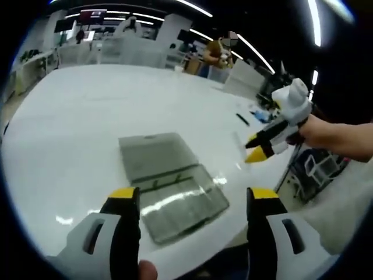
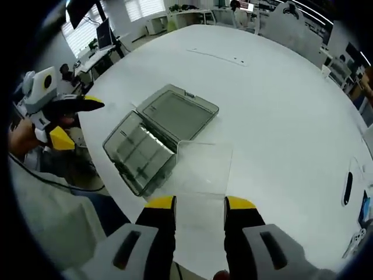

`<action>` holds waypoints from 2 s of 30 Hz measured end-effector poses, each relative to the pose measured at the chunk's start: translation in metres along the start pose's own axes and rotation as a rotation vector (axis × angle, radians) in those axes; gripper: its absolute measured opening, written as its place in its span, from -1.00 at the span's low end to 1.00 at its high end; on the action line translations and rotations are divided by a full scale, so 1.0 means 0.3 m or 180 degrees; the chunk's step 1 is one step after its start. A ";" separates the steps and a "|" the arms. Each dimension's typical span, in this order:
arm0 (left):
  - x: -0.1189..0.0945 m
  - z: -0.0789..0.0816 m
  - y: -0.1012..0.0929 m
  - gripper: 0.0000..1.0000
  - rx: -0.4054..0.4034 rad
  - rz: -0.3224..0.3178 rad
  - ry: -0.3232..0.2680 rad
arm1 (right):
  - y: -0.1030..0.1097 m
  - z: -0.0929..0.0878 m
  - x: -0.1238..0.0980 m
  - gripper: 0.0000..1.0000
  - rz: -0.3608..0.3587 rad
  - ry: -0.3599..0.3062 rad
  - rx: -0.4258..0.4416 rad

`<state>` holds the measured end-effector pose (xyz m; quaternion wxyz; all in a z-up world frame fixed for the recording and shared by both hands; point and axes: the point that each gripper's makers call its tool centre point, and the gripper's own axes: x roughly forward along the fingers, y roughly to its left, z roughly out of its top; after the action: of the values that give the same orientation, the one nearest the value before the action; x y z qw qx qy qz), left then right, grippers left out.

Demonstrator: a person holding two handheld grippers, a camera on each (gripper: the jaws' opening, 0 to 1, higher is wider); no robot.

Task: Insert the divider into the dual guide fixture by aligning both edges with the guide slots and pushing it downward to the bottom, including one-sided entry, uneven engagement, binding, and posture correction.

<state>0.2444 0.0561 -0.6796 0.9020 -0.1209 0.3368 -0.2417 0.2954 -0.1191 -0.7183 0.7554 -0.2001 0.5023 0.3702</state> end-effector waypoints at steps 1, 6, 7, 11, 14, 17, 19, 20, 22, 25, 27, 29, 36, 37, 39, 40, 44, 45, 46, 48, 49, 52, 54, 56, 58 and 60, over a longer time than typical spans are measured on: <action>0.005 0.001 -0.008 0.37 0.0010 -0.0021 0.0004 | 0.004 0.002 -0.002 -0.46 0.0002 -0.0005 -0.0012; 0.013 0.010 -0.021 0.33 0.0069 -0.0046 -0.0013 | 0.034 0.025 -0.016 -0.46 0.0040 -0.0079 -0.0076; 0.014 0.012 -0.023 0.31 0.0073 -0.0053 -0.0016 | 0.045 0.031 -0.021 -0.46 0.0046 -0.0086 -0.0100; 0.021 0.021 -0.037 0.25 0.0074 -0.0110 -0.0045 | 0.066 0.051 -0.030 -0.46 0.0057 -0.0124 -0.0171; 0.023 0.025 -0.049 0.25 0.0105 -0.0122 -0.0049 | 0.077 0.064 -0.038 -0.46 0.0057 -0.0146 -0.0213; 0.026 0.030 -0.057 0.21 0.0095 -0.0156 -0.0063 | 0.093 0.084 -0.050 -0.46 0.0066 -0.0191 -0.0254; 0.027 0.034 -0.062 0.19 0.0075 -0.0174 -0.0075 | 0.100 0.093 -0.054 -0.46 0.0065 -0.0212 -0.0282; 0.027 0.037 -0.064 0.18 0.0067 -0.0179 -0.0083 | 0.104 0.097 -0.056 -0.46 0.0064 -0.0222 -0.0297; 0.026 0.046 -0.070 0.16 0.0052 -0.0196 -0.0112 | 0.113 0.104 -0.058 -0.46 0.0080 -0.0244 -0.0309; 0.026 0.055 -0.072 0.12 0.0050 -0.0192 -0.0147 | 0.129 0.112 -0.063 -0.46 0.0088 -0.0264 -0.0344; 0.025 0.063 -0.070 0.12 0.0014 -0.0181 -0.0190 | 0.141 0.119 -0.068 -0.46 0.0101 -0.0283 -0.0362; 0.023 0.072 -0.072 0.08 -0.0049 -0.0206 -0.0241 | 0.153 0.129 -0.074 -0.46 0.0122 -0.0315 -0.0369; 0.027 0.087 -0.082 -0.04 -0.0073 -0.0236 -0.0322 | 0.180 0.148 -0.081 -0.46 0.0154 -0.0386 -0.0411; 0.027 0.089 -0.084 -0.04 -0.0080 -0.0243 -0.0333 | 0.182 0.149 -0.081 -0.46 0.0156 -0.0390 -0.0412; 0.028 0.092 -0.086 -0.07 -0.0086 -0.0253 -0.0340 | 0.188 0.153 -0.081 -0.46 0.0166 -0.0403 -0.0415; 0.029 0.093 -0.086 -0.08 -0.0086 -0.0257 -0.0339 | 0.191 0.155 -0.081 -0.46 0.0170 -0.0414 -0.0419; 0.029 0.104 -0.089 -0.13 -0.0143 -0.0279 -0.0386 | 0.206 0.164 -0.084 -0.46 0.0192 -0.0452 -0.0421; 0.029 0.106 -0.090 -0.14 -0.0150 -0.0283 -0.0397 | 0.209 0.165 -0.084 -0.46 0.0196 -0.0458 -0.0424; 0.029 0.109 -0.091 -0.16 -0.0161 -0.0291 -0.0410 | 0.214 0.168 -0.083 -0.46 0.0209 -0.0469 -0.0421; 0.030 0.115 -0.094 -0.19 -0.0195 -0.0312 -0.0429 | 0.223 0.173 -0.081 -0.46 0.0221 -0.0481 -0.0425; 0.031 0.117 -0.096 -0.20 -0.0205 -0.0321 -0.0437 | 0.226 0.176 -0.081 -0.46 0.0223 -0.0487 -0.0427; 0.032 0.130 -0.104 -0.26 -0.0249 -0.0364 -0.0484 | 0.237 0.183 -0.081 -0.46 0.0242 -0.0508 -0.0423; 0.031 0.143 -0.110 -0.29 -0.0304 -0.0403 -0.0527 | 0.241 0.186 -0.079 -0.46 0.0247 -0.0509 -0.0426; 0.032 0.145 -0.113 -0.36 -0.0326 -0.0427 -0.0527 | 0.247 0.191 -0.080 -0.46 0.0259 -0.0521 -0.0426; 0.031 0.148 -0.119 -0.40 -0.0317 -0.0439 -0.0539 | 0.253 0.197 -0.079 -0.46 0.0272 -0.0533 -0.0422; 0.032 0.155 -0.124 -0.42 -0.0358 -0.0466 -0.0564 | 0.258 0.200 -0.079 -0.46 0.0279 -0.0544 -0.0418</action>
<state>0.2685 0.0220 -0.6362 0.8999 -0.2164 0.2591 -0.2760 0.2682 -0.0372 -0.6664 0.7638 -0.1946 0.4189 0.4508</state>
